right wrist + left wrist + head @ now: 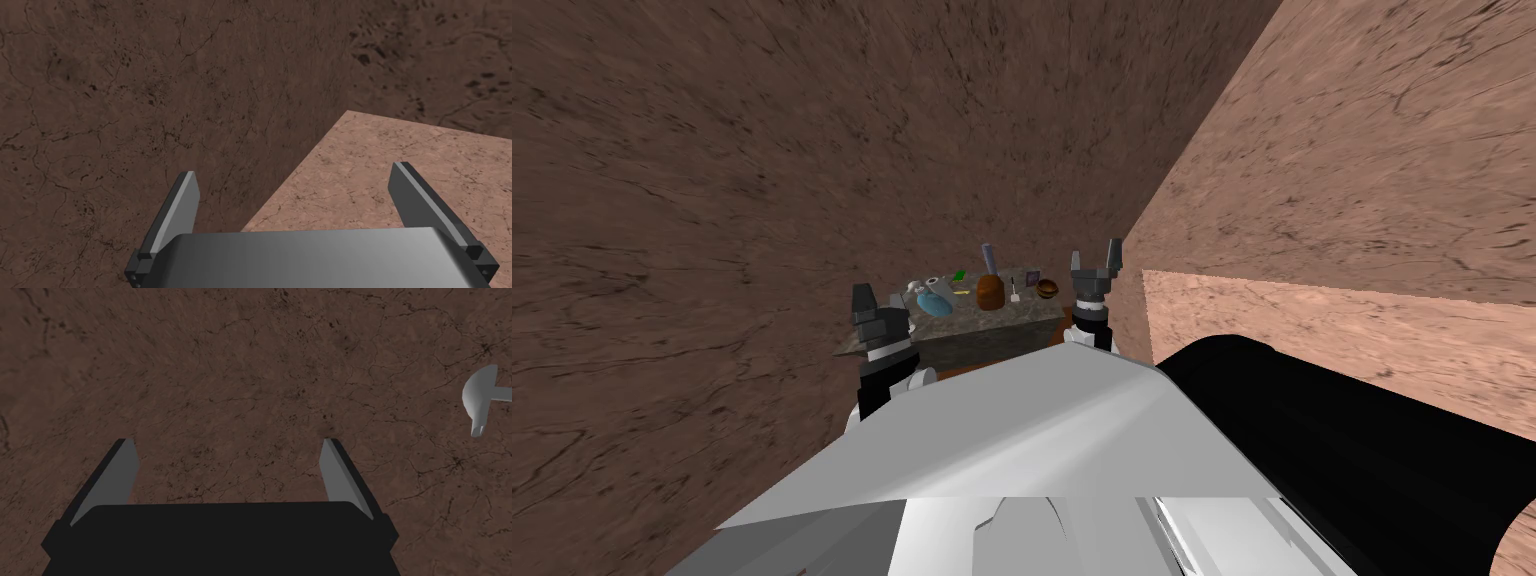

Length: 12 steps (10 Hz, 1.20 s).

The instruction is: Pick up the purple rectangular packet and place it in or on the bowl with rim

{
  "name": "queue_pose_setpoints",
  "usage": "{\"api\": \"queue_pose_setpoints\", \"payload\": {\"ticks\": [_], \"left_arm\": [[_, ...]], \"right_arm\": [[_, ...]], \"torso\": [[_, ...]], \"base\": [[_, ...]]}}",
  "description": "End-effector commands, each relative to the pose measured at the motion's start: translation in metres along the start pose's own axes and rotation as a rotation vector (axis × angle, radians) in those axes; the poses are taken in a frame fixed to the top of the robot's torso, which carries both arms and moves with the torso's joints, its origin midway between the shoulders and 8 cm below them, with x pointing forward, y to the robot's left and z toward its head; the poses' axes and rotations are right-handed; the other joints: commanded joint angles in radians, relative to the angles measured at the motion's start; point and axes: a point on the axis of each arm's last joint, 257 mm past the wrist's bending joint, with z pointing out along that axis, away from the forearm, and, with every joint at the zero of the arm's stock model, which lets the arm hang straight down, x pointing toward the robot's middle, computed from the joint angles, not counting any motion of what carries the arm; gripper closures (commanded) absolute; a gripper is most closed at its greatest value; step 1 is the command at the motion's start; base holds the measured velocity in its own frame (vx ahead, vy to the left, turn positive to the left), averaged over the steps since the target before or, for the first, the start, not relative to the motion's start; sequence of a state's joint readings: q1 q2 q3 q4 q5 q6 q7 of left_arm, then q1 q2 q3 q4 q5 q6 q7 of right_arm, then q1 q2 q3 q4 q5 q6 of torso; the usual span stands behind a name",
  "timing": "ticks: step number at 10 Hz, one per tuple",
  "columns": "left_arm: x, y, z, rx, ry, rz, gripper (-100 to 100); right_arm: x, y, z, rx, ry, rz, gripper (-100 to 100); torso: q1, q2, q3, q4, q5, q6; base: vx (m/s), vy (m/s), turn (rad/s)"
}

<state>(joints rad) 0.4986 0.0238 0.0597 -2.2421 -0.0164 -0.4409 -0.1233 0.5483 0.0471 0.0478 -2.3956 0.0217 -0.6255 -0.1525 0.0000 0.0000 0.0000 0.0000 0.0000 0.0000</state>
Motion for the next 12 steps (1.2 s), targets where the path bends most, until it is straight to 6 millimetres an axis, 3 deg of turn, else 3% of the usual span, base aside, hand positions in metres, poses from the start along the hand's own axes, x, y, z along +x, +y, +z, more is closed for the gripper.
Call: {"api": "queue_pose_setpoints", "payload": {"ticks": [1, 12], "left_arm": [[0.0, 0.0, 0.0, 0.0, 0.0, 0.0, 0], [0.0, 0.0, 0.0, 0.0, 0.0, 0.0, 0]], "right_arm": [[0.006, -0.001, -0.001, 0.006, 0.046, -0.02, -100], [0.043, -0.022, -0.021, 0.026, 0.371, -0.197, -100]], "torso": [[0.0, 0.0, 0.0, 0.0, 0.0, 0.0], [0.002, 0.008, 0.004, 0.002, 0.001, 0.0]], "base": [[-0.038, 0.006, 0.042], [-0.099, 0.029, 0.087]]}}
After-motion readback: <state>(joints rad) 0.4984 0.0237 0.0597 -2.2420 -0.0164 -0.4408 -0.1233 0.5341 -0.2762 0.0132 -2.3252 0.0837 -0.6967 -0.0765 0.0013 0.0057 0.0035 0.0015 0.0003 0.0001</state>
